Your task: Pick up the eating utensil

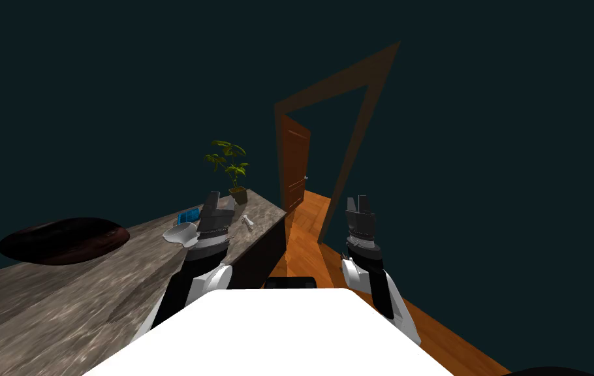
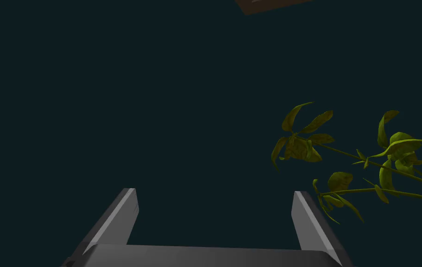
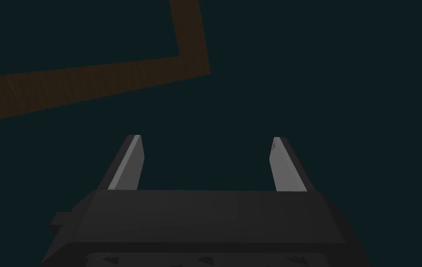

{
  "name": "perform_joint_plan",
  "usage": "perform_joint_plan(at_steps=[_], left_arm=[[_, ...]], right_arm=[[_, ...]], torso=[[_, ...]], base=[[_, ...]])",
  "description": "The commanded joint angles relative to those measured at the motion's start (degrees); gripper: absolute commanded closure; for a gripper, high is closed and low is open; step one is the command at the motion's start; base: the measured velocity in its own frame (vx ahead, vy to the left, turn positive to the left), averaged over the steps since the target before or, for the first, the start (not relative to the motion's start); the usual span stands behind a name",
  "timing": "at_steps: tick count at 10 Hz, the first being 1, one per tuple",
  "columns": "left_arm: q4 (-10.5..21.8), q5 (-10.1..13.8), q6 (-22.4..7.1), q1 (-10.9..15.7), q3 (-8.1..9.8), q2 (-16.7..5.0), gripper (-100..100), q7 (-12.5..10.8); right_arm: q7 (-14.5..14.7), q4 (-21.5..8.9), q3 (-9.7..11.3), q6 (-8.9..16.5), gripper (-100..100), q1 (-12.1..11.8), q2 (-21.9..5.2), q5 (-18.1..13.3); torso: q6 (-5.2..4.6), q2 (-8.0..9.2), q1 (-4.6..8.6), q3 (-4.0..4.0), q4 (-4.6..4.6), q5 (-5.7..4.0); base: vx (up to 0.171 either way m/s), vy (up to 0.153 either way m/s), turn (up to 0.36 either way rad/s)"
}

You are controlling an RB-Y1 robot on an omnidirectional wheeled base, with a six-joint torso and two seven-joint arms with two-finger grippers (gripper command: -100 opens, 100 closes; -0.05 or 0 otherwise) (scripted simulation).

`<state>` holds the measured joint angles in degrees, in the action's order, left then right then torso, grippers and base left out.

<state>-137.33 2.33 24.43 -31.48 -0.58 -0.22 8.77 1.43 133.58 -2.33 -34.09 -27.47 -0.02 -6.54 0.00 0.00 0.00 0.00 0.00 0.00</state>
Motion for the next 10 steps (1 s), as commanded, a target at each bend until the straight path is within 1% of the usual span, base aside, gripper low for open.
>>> perform_joint_plan(at_steps=[1,3,5,6,9,10], left_arm=[[0.59,0.67,-1.44,-0.13,0.76,-1.92,-100,0.18],[1.37,1.64,-3.54,-0.31,1.95,-4.07,-100,0.44],[2.38,2.96,-6.17,-0.54,3.64,-6.42,-100,0.81],[2.38,2.96,-6.37,-0.54,3.64,-6.42,-100,0.81],[4.29,5.47,-11.28,-0.93,7.03,-10.07,-100,1.52],[4.29,5.47,-11.82,-0.93,7.03,-10.07,-100,1.52]], right_arm=[[0.0,0.0,0.0,0.0,0,0.0,0.0,0.0],[0.0,0.0,0.0,0.0,0,0.0,0.0,0.0],[0.0,0.0,0.0,0.0,0,0.0,0.0,0.0],[0.0,0.0,0.0,0.0,0,0.0,0.0,0.0],[0.0,0.0,0.0,0.0,0,0.0,0.0,0.0],[0.0,0.0,0.0,0.0,0,0.0,0.0,0.0]], torso=[[0.0,0.0,0.0,0.0,0.0,0.0],[0.0,-0.04,0.0,-0.02,0.01,0.0],[0.0,-0.08,0.01,-0.04,0.02,0.0],[0.0,-0.09,0.01,-0.05,0.02,0.0],[0.0,-0.06,0.02,-0.04,0.02,0.0],[-0.01,-0.1,0.01,-0.06,0.02,0.0]], base=[[0.005,-0.004,-0.046],[0.016,-0.007,-0.053],[0.022,-0.009,-0.054],[0.014,-0.005,-0.02],[0.019,-0.01,-0.072],[0.022,-0.006,-0.029]])
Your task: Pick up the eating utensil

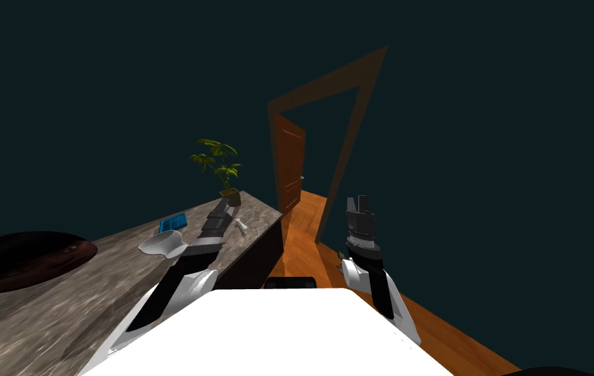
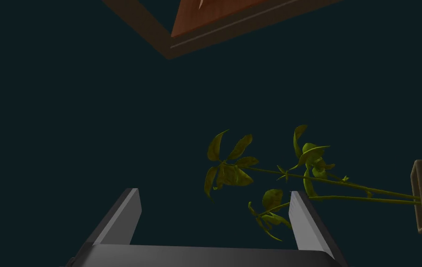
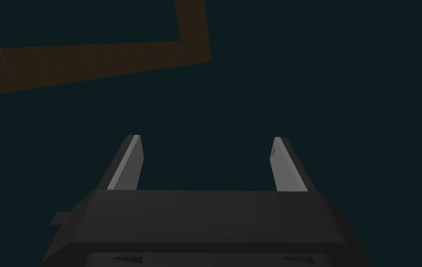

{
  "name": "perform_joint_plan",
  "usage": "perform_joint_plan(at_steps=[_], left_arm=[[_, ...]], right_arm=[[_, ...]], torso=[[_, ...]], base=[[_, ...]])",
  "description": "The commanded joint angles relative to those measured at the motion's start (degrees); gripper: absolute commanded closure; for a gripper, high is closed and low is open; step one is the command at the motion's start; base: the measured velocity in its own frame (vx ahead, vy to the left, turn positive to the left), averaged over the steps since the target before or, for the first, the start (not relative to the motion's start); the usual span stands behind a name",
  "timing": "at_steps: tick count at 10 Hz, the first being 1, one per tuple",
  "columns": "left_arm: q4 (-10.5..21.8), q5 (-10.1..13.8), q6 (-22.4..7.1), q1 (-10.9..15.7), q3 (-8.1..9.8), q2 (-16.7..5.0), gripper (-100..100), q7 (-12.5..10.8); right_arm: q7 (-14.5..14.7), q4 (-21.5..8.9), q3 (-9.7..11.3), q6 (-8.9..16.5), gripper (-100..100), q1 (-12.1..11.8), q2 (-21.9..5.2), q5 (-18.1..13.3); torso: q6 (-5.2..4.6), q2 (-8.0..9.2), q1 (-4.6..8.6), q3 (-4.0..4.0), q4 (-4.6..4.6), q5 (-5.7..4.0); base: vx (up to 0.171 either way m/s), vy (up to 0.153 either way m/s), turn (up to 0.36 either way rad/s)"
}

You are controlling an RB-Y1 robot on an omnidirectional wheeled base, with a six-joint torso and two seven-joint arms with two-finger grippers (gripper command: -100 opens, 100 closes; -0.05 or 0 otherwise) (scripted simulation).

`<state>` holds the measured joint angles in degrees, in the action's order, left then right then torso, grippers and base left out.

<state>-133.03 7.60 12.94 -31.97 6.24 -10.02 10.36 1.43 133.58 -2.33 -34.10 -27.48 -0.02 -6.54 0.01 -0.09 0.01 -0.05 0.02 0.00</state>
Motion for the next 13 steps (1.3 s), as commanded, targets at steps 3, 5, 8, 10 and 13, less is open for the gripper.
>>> perform_joint_plan(at_steps=[3,5,8,10,13], left_arm=[[1.47,2.24,-4.77,-0.69,2.91,-2.83,-100,0.51],[3.11,4.6,-8.8,-0.95,5.71,-5.6,-100,1.17],[3.99,5.89,-12.66,-1.09,7.09,-7.07,-100,1.53],[4.92,7.27,-15.61,-1.25,8.42,-8.58,-100,1.91],[6.87,10.26,-20.8,-1.57,10.91,-11.7,-100,2.69]], right_arm=[[0.0,0.0,0.0,0.0,0,0.0,0.0,0.0],[0.0,0.0,0.0,0.0,0,0.0,0.0,0.0],[0.0,0.0,0.0,0.0,0,0.0,0.0,0.0],[0.0,0.0,0.0,0.0,0,0.0,0.0,0.0],[0.0,0.0,0.0,0.0,0,0.0,0.0,0.0]], torso=[[-0.01,-0.01,0.0,-0.01,0.0,0.0],[-0.01,0.0,0.01,0.0,0.0,0.0],[-0.01,0.0,0.0,0.0,0.0,0.0],[-0.01,0.01,-0.02,0.01,0.0,0.0],[0.01,0.02,-0.02,0.01,0.0,0.01]], base=[[0.022,-0.007,-0.065],[0.026,-0.011,-0.096],[0.019,-0.004,-0.049],[0.02,0.001,-0.073],[0.02,-0.001,-0.068]])
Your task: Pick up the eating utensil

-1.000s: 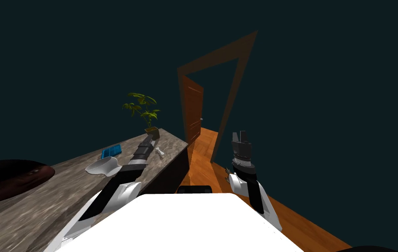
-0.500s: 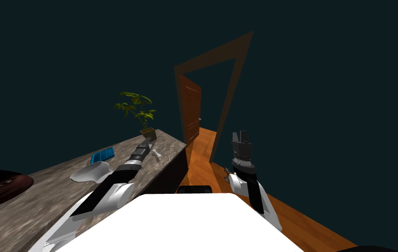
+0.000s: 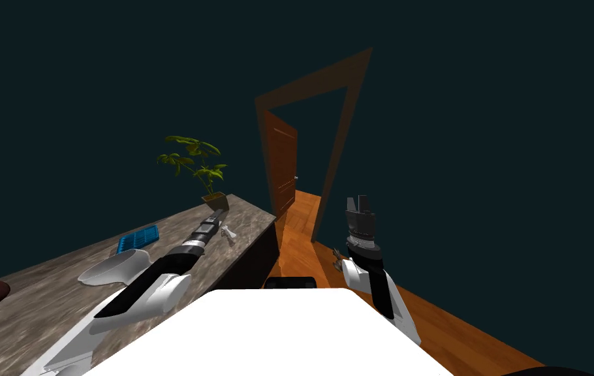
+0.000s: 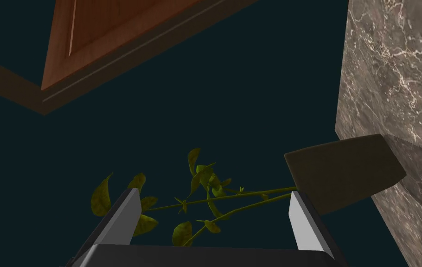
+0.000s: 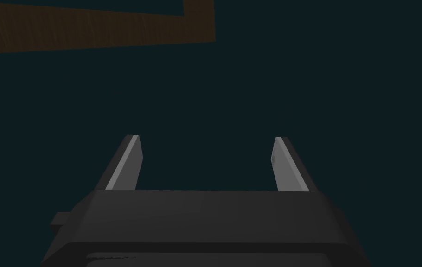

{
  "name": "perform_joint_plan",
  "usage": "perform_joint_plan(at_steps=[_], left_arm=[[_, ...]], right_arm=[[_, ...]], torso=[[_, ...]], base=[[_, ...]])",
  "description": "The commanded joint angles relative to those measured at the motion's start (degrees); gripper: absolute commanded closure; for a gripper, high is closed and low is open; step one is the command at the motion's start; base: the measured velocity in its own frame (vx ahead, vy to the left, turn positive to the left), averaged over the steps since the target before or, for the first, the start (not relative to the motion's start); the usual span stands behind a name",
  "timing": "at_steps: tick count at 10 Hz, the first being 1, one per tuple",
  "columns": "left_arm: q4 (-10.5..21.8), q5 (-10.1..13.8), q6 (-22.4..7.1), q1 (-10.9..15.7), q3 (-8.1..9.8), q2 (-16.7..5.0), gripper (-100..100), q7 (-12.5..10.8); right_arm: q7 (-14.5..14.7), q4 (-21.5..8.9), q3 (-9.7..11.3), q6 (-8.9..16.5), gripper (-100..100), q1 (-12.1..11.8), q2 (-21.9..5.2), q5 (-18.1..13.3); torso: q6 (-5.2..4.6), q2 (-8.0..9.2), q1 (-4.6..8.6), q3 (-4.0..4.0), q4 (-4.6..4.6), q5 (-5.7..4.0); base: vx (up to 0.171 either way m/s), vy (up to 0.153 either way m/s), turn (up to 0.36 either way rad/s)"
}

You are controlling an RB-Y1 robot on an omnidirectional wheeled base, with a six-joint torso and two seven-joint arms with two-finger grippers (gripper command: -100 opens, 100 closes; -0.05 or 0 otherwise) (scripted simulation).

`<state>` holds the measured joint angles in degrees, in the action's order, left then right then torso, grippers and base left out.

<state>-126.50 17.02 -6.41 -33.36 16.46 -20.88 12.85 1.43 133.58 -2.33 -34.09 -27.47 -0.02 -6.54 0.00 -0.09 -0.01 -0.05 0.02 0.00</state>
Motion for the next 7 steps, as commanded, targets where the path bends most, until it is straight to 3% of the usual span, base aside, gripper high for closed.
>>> perform_joint_plan(at_steps=[1,4,5,6,7], left_arm=[[0.35,0.84,-2.61,-0.18,0.7,-0.84,-100,0.21],[2.37,4.11,-7.65,-0.49,2.87,-4.04,-100,1.04],[2.37,4.11,-9.49,-0.49,2.87,-4.04,-100,1.04],[3.4,5.83,-11.46,-0.64,3.81,-5.7,-100,1.48],[3.4,5.83,-12.61,-0.64,3.81,-5.7,-100,1.48]], right_arm=[[0.0,0.0,0.0,0.0,0,0.0,0.0,0.0],[0.0,0.0,0.0,0.0,0,0.0,0.0,0.0],[0.0,0.0,0.0,0.0,0,0.0,0.0,0.0],[0.0,0.0,0.0,0.0,0,0.0,0.0,0.0],[0.0,0.0,0.0,0.0,0,0.0,0.0,0.0]], torso=[[0.0,0.0,0.0,0.0,0.0,0.0],[0.02,0.01,-0.01,0.01,0.0,0.0],[0.0,-0.02,0.0,-0.01,0.0,0.0],[0.02,0.0,0.0,0.0,0.0,0.0],[0.0,0.0,-0.01,0.0,0.0,0.0]], base=[[0.019,0.0,-0.059],[0.023,0.0,-0.083],[0.022,0.004,-0.058],[0.02,0.001,-0.115],[0.017,0.007,-0.049]])
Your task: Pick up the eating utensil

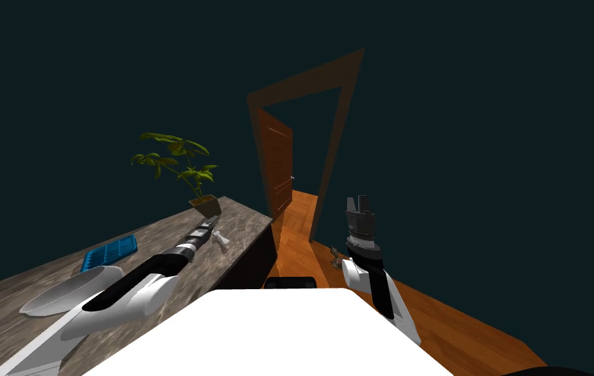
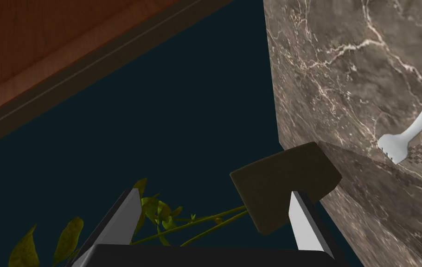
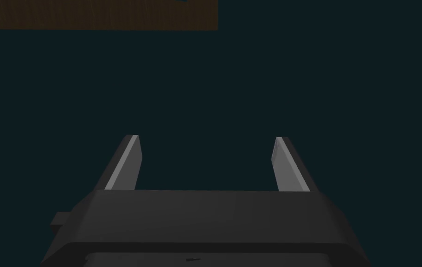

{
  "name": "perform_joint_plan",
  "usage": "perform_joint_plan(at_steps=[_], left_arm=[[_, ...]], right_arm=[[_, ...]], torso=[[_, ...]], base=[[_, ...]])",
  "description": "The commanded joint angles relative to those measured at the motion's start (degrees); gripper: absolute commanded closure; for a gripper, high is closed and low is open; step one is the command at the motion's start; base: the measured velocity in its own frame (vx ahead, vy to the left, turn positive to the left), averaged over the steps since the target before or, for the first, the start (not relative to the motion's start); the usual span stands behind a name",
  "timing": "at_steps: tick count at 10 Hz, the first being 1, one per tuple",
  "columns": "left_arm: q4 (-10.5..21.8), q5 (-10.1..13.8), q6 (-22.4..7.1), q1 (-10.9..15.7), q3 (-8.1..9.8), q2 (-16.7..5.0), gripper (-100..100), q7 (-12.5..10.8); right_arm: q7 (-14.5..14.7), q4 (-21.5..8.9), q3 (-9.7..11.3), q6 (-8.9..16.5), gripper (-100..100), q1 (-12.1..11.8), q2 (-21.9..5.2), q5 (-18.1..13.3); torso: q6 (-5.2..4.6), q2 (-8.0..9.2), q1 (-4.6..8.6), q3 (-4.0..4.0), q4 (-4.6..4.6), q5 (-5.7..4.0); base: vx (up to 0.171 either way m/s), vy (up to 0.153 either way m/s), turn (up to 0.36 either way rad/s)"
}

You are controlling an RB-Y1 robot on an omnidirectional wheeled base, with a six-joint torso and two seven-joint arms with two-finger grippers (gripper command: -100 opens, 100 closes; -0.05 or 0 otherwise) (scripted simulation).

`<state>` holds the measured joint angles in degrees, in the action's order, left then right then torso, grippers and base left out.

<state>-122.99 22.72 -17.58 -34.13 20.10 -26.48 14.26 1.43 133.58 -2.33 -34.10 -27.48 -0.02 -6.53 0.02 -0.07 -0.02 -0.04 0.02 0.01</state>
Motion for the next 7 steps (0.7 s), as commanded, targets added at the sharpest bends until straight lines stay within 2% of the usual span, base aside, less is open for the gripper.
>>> perform_joint_plan(at_steps=[1,2,3,4,6,7], left_arm=[[-0.12,0.13,-1.91,0.13,0.17,-0.1,-100,0.06],[0.92,1.89,-4.02,-0.02,1.01,-1.78,-100,0.5],[0.92,1.89,-5.38,-0.02,1.01,-1.78,-100,0.5],[1.93,3.68,-6.91,-0.17,1.74,-3.49,-100,0.94],[1.93,3.68,-9.26,-0.17,1.74,-3.49,-100,0.94],[2.93,5.49,-11.42,-0.31,2.39,-5.19,-100,1.39]], right_arm=[[0.0,0.0,0.0,0.0,0,0.0,0.0,0.0],[0.0,0.0,0.0,0.0,0,0.0,0.0,0.0],[0.0,0.0,0.0,0.0,0,0.0,0.0,0.0],[0.0,0.0,0.0,0.0,0,0.0,0.0,0.0],[0.0,0.0,0.0,0.0,0,0.0,0.0,0.0],[0.0,0.0,0.0,0.0,0,0.0,0.0,0.0]], torso=[[0.0,0.0,0.0,0.0,0.0,0.0],[0.0,0.03,0.02,0.02,-0.01,0.0],[-0.02,0.01,0.01,0.01,0.0,-0.01],[0.0,0.0,0.01,0.0,0.0,0.0],[0.0,-0.01,0.01,-0.01,0.0,0.0],[0.01,0.03,0.02,0.01,0.0,0.0]], base=[[0.008,0.005,0.01],[0.017,0.002,-0.119],[0.018,0.007,-0.06],[0.025,0.004,-0.087],[0.014,0.006,-0.035],[0.014,0.002,-0.108]])
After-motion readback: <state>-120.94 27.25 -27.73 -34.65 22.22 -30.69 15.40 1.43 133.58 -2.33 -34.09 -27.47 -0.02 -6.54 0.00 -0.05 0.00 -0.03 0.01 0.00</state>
